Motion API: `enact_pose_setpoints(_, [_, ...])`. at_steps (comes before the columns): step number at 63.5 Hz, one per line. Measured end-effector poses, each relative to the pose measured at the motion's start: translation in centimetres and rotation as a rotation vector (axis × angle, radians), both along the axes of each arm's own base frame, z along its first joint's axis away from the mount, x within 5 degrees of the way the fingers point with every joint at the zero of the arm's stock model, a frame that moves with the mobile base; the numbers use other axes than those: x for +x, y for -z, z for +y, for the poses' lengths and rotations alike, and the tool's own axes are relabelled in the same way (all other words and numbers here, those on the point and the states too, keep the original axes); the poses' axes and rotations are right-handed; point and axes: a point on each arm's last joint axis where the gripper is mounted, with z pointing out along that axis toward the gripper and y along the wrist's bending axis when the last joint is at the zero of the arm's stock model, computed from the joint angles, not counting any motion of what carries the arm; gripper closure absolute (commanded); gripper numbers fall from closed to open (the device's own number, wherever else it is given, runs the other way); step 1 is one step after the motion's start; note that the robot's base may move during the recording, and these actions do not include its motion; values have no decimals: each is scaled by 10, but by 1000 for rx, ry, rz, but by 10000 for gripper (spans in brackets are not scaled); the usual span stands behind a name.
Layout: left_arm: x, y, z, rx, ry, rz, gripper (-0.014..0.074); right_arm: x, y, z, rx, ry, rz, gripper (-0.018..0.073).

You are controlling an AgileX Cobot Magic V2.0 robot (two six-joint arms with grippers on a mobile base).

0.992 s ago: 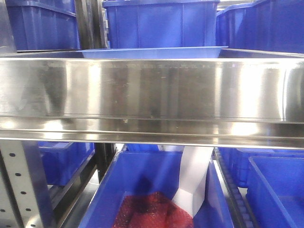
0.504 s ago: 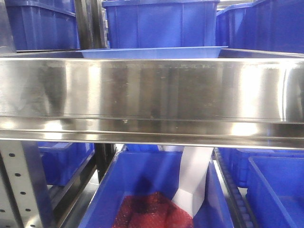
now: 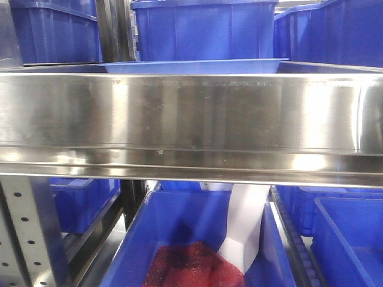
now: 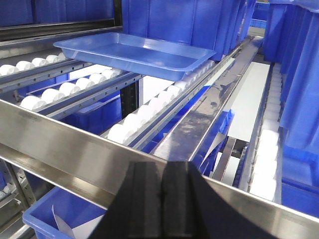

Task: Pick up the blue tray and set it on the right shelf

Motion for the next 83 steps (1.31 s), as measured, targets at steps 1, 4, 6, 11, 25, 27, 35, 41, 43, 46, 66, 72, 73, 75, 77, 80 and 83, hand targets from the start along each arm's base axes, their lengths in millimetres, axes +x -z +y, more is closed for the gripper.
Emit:
enact_pose_setpoints(1, [0,4,0,-3,-11,-4,645,0,0,0,0,0,0,505])
enact_pose_setpoints(4, [0,20,2,0,-49,-22,645,0,0,0,0,0,0,505])
enact_pose_setpoints(6, [1,30,3,2,-76,-35,645,0,0,0,0,0,0,505])
enact_pose_setpoints(11, [8,55,6,-3,-138,-51,645,0,0,0,0,0,0,505])
enact_pose_setpoints(25, [15,82,9,-22,-193,-107,645,0,1,0,0,-1,0,505])
enact_pose_setpoints(27, [15,81,9,-22,-194,-109,645,0,1,0,0,-1,0,505])
enact_pose_setpoints(35, [15,81,9,-22,-194,-111,645,0,1,0,0,-1,0,505])
enact_pose_setpoints(41, [15,81,9,-22,-194,-111,645,0,1,0,0,-1,0,505])
enact_pose_setpoints(43, [15,81,9,-21,-194,-111,645,0,1,0,0,-1,0,505])
enact_pose_setpoints(46, [15,81,9,-21,-194,-111,645,0,1,0,0,-1,0,505])
enact_pose_setpoints(66, [15,81,9,-20,-196,-114,645,0,1,0,0,-1,-1,505])
enact_pose_setpoints(72, [15,81,9,-20,-196,-114,645,0,1,0,0,-1,-1,505])
enact_pose_setpoints(73, [15,81,9,-19,-196,-114,645,0,1,0,0,-1,-1,505])
enact_pose_setpoints(75, [15,81,9,-17,-196,-114,645,0,1,0,0,-1,-1,505])
enact_pose_setpoints(77, [15,81,9,-17,-196,-114,645,0,1,0,0,-1,-1,505])
enact_pose_setpoints(80, [15,81,9,-17,-196,-114,645,1,2,0,-1,3,0,505])
enact_pose_setpoints(83, [15,81,9,-17,-196,-114,645,1,4,0,-1,16,3,505])
